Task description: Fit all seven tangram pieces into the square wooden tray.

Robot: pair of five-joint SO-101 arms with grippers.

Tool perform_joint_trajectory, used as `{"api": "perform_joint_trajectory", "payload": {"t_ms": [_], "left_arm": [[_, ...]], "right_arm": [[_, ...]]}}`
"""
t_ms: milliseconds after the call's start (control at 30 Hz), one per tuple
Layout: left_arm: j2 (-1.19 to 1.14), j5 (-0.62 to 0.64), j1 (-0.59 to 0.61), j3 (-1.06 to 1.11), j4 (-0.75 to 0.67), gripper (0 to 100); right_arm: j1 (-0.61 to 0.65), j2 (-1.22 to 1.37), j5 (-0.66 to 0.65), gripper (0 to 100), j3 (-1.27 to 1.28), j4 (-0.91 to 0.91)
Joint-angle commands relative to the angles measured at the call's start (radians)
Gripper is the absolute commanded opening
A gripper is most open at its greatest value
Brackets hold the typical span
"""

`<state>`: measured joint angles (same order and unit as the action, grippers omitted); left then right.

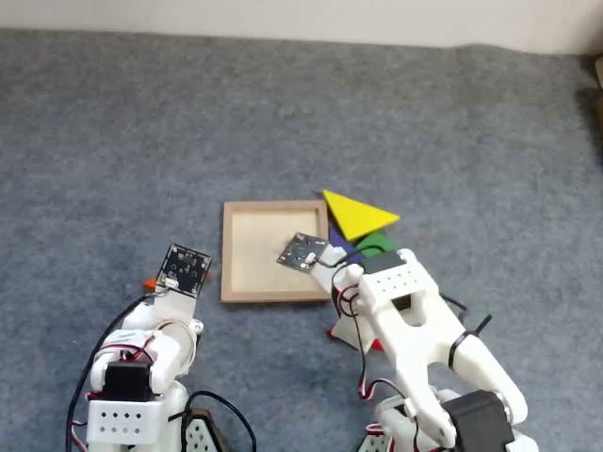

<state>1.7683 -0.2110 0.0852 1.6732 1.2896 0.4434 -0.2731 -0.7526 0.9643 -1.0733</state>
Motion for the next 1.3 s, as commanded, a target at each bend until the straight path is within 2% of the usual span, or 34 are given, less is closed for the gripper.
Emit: {"api": "perform_joint_trajectory", "payload": {"t_ms": [0,300,500,667,967,1267], "left_arm": [[0.048,0.008,-0.015,0.024,0.003,3],[0.048,0.008,-0.015,0.024,0.003,3],[0.048,0.008,-0.015,0.024,0.003,3],[0.048,0.008,-0.015,0.024,0.003,3],[0.048,0.008,-0.015,0.024,0.003,3],[0.048,0.008,-0.015,0.024,0.003,3]], "right_arm": [[0.013,0.035,-0.006,47.5,0.008,-0.036],[0.015,-0.216,-0.006,47.5,0.016,-0.162],[0.015,-0.274,-0.008,47.5,0.079,-0.157],[0.015,-0.255,-0.008,46.9,0.139,-0.071],[0.010,-0.263,-0.009,17.6,0.156,-0.064],[-0.015,-0.265,-0.002,0.5,0.044,-0.071]]}}
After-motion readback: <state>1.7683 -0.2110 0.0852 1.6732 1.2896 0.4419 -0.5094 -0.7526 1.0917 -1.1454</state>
